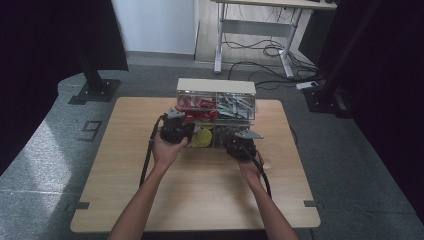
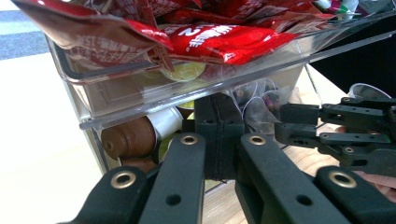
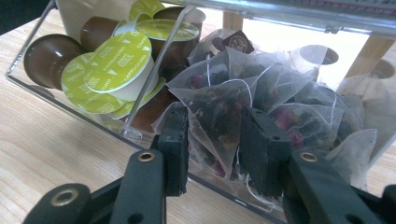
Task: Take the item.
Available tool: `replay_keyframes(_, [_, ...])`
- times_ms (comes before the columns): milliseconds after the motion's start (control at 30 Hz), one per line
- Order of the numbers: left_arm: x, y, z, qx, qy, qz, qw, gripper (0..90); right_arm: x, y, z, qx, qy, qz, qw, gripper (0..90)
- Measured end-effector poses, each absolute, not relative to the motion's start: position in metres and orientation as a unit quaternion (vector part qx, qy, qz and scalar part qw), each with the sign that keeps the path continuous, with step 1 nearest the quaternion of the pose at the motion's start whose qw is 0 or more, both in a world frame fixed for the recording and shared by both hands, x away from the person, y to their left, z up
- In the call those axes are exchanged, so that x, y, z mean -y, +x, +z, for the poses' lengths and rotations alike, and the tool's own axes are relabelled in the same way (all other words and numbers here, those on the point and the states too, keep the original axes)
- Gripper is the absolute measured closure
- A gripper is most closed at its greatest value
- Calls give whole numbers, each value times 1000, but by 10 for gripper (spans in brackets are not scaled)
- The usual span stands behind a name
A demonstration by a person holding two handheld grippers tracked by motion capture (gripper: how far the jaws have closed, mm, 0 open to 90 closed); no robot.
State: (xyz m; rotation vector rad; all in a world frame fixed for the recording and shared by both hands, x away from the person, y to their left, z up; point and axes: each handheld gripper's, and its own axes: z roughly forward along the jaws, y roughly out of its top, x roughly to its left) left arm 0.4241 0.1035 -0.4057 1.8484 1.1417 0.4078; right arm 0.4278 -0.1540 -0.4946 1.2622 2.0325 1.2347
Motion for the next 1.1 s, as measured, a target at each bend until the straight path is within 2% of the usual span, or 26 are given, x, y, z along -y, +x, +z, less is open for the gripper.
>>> replay_keyframes(167, [-103,424,-406,-461,747,165,449,900,154,431,-498,-735,462,442,223,713])
replay_keyframes(200, [-103,424,-406,-461,747,165,449,900,154,432,-498,-734,465,441,224,776])
replay_keyframes(233, [-103,424,-406,-461,747,165,450,900,154,432,-498,-734,465,441,224,776])
replay_keyframes(267, [-103,424,-406,-461,747,164,450,900,156,432,-498,-731,467,445,223,831])
replay_keyframes(433, [-104,424,-407,-462,746,163,452,900,157,429,-493,-725,464,455,227,880])
replay_keyframes(1100, [-104,424,-407,-461,745,162,453,900,161,409,-464,-718,430,491,242,891])
